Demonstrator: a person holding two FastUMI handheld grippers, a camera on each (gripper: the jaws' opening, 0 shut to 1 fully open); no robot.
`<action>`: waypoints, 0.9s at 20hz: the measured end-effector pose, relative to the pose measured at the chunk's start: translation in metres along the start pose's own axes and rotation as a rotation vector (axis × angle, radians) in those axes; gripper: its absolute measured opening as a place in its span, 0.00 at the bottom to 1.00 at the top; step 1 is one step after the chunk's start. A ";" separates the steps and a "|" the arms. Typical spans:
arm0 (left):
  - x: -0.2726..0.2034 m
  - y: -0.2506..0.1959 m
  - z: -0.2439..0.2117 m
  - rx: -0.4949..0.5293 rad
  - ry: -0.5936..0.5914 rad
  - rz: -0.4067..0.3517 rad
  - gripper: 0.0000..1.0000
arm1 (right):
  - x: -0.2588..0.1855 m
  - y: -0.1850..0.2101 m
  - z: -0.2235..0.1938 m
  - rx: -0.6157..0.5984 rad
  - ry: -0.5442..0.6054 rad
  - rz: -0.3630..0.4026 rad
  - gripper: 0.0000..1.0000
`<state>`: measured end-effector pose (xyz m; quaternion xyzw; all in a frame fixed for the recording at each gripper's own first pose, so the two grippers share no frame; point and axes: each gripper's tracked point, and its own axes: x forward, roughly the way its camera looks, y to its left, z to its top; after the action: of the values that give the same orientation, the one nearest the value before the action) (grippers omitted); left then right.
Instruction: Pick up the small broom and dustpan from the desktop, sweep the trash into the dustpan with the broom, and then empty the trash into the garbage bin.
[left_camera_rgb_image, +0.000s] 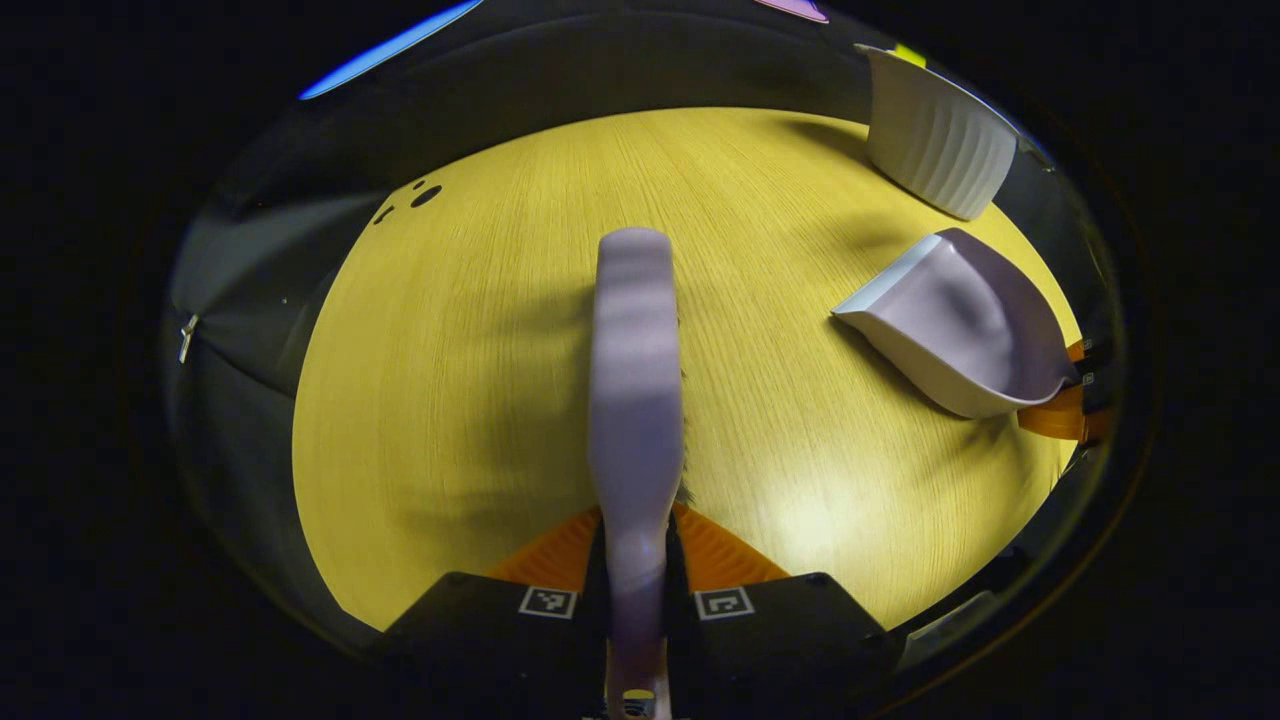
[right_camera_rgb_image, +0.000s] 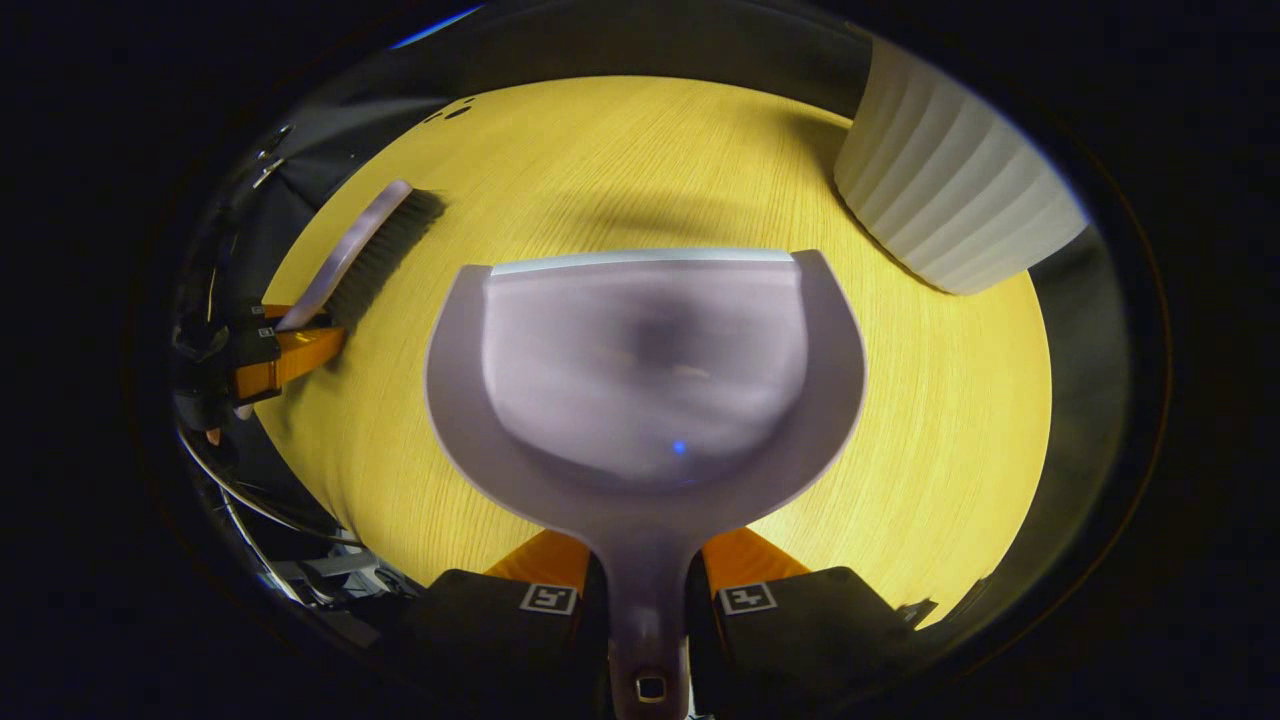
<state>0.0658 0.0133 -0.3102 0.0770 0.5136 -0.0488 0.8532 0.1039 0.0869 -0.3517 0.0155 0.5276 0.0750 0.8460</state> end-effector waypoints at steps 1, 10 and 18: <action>0.000 0.000 0.000 0.006 0.003 -0.001 0.30 | -0.001 0.000 -0.002 0.000 0.004 0.004 0.37; -0.027 0.004 0.009 0.027 -0.039 -0.011 0.63 | -0.043 0.001 0.001 0.037 -0.078 0.072 0.44; -0.092 0.008 0.025 -0.023 -0.184 -0.005 0.69 | -0.117 0.013 0.023 0.025 -0.267 0.113 0.45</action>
<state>0.0461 0.0173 -0.2169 0.0612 0.4336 -0.0521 0.8975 0.0728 0.0846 -0.2356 0.0655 0.4095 0.1131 0.9029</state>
